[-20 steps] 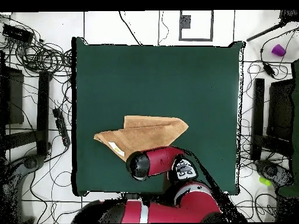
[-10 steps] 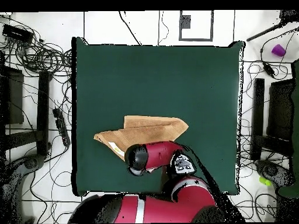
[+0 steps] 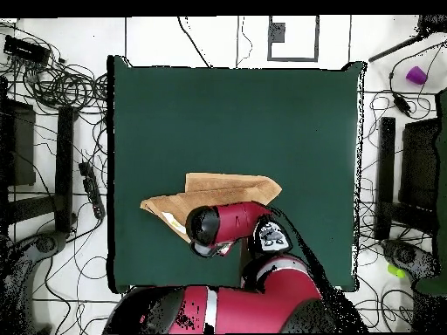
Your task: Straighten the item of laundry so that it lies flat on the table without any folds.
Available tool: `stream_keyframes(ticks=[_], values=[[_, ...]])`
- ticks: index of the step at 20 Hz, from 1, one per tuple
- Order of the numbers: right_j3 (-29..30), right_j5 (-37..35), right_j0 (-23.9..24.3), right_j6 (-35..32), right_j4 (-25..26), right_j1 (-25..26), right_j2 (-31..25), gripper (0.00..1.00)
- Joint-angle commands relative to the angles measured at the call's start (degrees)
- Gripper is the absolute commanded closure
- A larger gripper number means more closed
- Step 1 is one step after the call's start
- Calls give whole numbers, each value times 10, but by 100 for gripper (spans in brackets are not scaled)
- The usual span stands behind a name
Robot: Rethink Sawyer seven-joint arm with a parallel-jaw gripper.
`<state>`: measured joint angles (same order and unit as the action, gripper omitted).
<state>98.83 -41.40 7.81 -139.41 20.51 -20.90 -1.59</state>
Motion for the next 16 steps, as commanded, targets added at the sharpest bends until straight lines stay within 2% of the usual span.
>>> stream_keyframes(ticks=[1,5,6,16], values=[[-151,26,13,196,167,149,-32,100],[-159,-45,3,231,243,144,-36,100],[-161,-65,3,235,265,143,-41,0],[-160,-100,-19,291,395,138,-31,0]])
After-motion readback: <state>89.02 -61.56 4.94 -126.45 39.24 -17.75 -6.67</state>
